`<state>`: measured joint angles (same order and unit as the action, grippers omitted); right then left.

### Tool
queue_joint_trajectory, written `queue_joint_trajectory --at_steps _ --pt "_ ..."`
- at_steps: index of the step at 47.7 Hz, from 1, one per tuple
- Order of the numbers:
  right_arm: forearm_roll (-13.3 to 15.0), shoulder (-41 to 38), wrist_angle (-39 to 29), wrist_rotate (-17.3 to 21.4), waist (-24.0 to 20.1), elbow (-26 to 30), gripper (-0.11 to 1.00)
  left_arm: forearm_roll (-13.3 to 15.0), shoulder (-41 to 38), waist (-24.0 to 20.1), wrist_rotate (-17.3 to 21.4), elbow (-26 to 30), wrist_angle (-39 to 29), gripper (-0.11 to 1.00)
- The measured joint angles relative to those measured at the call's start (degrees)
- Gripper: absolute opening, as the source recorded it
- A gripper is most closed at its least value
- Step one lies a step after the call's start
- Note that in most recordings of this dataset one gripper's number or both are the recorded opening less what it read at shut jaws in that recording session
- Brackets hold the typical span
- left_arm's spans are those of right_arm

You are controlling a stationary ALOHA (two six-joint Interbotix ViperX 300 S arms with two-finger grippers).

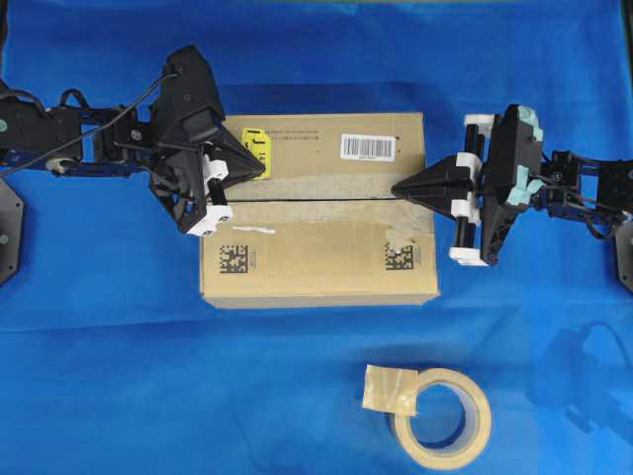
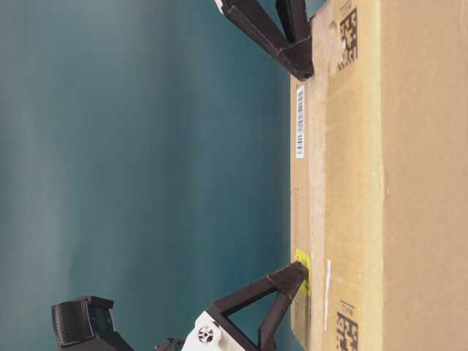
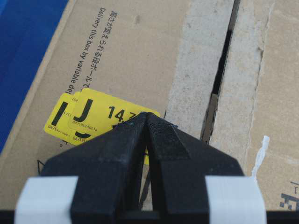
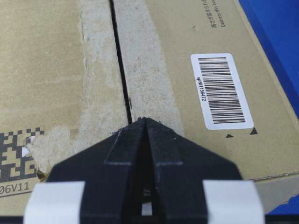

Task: Close the cardboard box.
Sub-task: 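Press the closed top flaps down with both grippers along the seam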

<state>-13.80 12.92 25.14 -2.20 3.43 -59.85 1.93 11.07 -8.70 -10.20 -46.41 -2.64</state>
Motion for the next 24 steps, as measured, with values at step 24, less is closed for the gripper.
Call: queue_joint_trajectory --at_steps 24 --pt "-0.09 0.00 -0.09 0.00 0.09 -0.09 0.00 0.00 7.65 2.81 1.05 -13.18 28.21 0.00"
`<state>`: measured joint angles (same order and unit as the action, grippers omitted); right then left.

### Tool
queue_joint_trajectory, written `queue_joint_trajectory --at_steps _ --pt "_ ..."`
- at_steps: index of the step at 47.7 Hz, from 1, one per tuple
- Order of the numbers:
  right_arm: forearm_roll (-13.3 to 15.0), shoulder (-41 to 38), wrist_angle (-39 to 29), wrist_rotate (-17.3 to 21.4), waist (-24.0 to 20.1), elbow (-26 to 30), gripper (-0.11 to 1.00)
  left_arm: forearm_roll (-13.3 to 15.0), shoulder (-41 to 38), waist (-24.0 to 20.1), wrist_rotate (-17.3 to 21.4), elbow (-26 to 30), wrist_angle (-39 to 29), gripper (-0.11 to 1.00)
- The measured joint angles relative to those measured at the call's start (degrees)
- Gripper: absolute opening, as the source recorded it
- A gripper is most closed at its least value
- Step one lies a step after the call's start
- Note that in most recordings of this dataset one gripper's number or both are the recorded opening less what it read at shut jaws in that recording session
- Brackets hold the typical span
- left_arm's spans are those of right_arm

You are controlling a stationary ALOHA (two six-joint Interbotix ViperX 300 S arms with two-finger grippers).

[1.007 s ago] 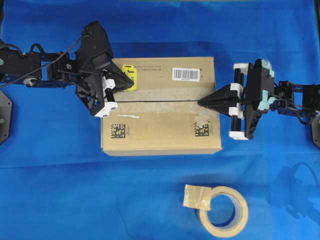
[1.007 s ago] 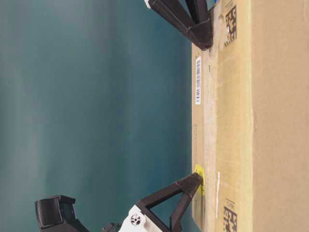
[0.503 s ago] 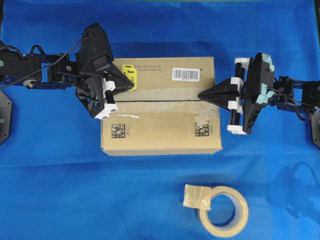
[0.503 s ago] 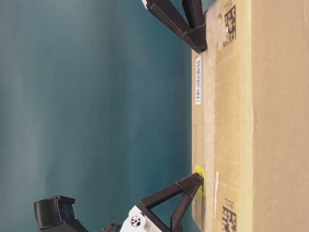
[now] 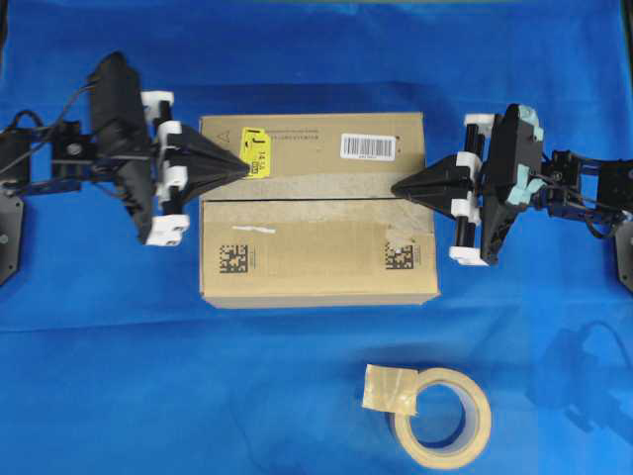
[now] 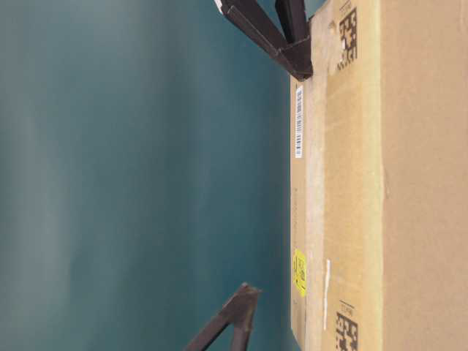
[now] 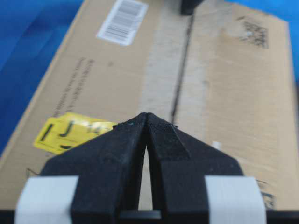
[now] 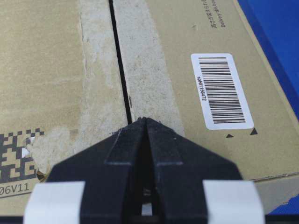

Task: Close the cardboard box.
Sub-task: 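Press the closed top flaps down with both grippers along the seam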

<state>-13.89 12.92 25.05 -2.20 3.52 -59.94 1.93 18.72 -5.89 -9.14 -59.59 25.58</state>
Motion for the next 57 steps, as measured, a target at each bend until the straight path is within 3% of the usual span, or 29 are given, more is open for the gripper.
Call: queue_joint_trajectory --at_steps 9,25,57 --pt "0.00 0.00 0.00 0.00 -0.09 0.00 0.00 0.00 0.26 1.67 2.29 -4.66 7.91 0.00" --pt "0.00 0.00 0.00 0.18 0.00 0.09 0.00 0.00 -3.69 2.29 5.19 -7.12 15.91 0.00" --pt "0.00 0.00 0.00 0.35 0.00 0.09 0.00 0.00 -10.37 2.55 5.36 -7.56 20.39 0.00"
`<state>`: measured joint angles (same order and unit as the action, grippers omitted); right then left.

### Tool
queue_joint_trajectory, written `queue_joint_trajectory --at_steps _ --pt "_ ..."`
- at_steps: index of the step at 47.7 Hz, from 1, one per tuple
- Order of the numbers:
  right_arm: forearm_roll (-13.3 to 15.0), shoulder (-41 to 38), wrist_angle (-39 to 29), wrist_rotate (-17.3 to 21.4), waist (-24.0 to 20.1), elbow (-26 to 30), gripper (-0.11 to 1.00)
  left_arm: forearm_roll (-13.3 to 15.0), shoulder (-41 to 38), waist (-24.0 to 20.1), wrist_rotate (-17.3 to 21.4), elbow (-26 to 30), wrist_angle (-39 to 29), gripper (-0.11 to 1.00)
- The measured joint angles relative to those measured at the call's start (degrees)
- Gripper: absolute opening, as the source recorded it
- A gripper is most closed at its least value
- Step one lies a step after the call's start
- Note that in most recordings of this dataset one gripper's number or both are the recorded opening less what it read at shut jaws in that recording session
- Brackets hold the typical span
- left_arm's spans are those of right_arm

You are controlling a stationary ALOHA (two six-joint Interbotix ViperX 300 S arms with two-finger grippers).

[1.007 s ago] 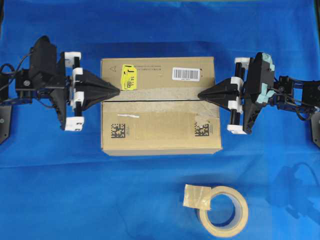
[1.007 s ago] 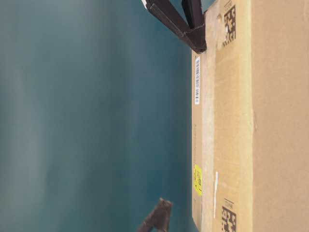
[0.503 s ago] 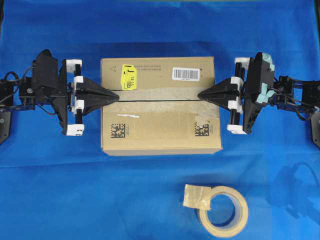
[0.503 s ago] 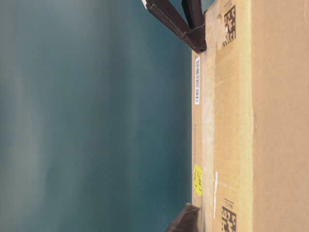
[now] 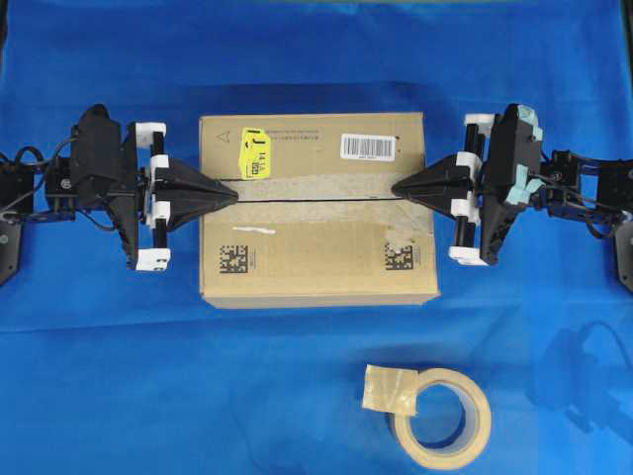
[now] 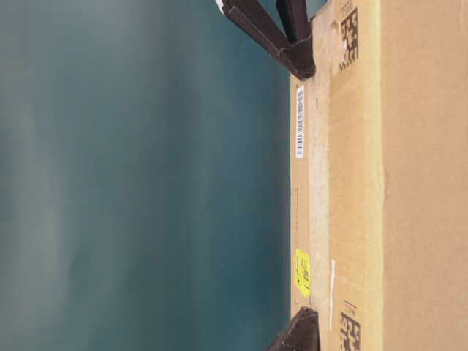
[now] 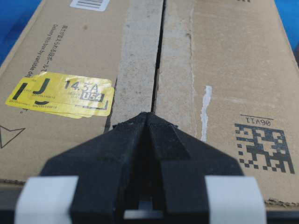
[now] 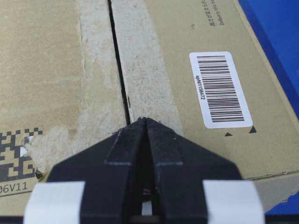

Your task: Close the cardboard box.

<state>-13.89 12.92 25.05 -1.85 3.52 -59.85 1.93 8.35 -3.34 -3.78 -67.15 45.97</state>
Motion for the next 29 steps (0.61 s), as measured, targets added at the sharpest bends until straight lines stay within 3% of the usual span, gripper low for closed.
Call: queue_joint_trajectory --at_steps 29 --pt "0.09 -0.09 0.00 0.00 0.00 0.00 0.00 0.00 -0.62 0.00 0.00 0.00 0.00 0.00"
